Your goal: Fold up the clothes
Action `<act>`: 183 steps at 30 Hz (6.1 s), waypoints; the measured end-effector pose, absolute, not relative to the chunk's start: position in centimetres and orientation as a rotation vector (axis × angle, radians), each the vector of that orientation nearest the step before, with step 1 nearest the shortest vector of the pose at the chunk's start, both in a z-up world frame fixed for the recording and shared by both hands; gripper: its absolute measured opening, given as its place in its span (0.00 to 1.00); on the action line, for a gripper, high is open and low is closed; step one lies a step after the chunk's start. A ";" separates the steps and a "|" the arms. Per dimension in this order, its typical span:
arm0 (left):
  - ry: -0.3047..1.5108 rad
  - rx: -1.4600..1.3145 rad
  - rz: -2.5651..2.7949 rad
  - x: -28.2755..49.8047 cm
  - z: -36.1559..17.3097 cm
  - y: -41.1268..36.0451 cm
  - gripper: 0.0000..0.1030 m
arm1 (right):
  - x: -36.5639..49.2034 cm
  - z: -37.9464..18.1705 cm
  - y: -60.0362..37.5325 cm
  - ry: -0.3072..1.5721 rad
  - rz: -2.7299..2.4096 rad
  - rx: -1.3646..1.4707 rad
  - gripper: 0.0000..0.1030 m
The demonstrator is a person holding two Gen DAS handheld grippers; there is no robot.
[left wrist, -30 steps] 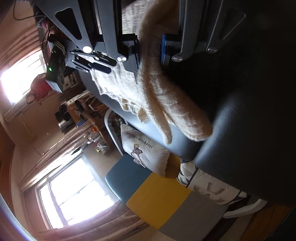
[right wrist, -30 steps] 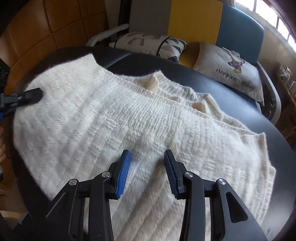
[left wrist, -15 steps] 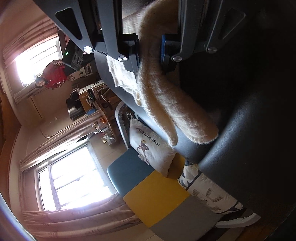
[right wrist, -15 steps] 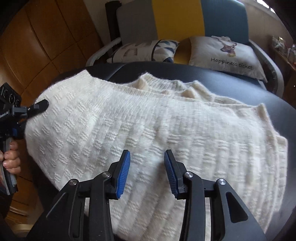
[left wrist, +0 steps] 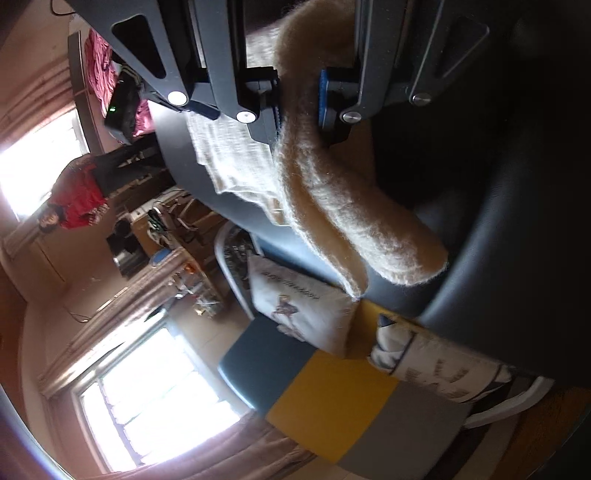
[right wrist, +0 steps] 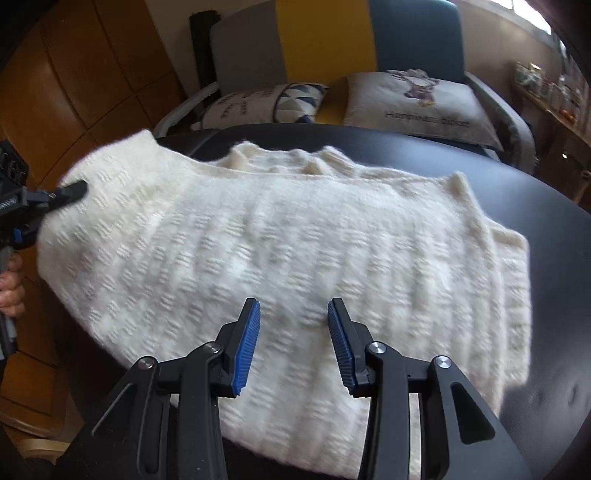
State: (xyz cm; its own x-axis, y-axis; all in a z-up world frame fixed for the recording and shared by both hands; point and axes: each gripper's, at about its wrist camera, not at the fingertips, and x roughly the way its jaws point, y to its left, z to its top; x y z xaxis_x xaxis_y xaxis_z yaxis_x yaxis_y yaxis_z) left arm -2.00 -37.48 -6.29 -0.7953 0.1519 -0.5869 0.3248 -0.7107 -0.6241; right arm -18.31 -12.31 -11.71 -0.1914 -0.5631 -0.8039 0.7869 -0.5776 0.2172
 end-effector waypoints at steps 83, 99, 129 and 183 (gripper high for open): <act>1.046 1.314 -2.601 -5.8 -12.3 -28.9 0.28 | -13.6 -6.3 -10.1 0.323 -1.672 0.966 0.34; 0.802 1.399 -2.718 -8.1 -11.9 -24.6 0.28 | -16.1 -12.9 -1.8 0.007 -1.806 1.161 0.12; 0.649 1.370 -2.789 -8.1 -11.2 -23.2 0.29 | -21.6 -12.3 -12.0 0.193 -1.679 1.190 0.78; 0.678 1.327 -2.869 -8.3 -10.1 -21.4 0.31 | -22.5 -17.0 -9.6 -0.249 -1.607 1.284 0.19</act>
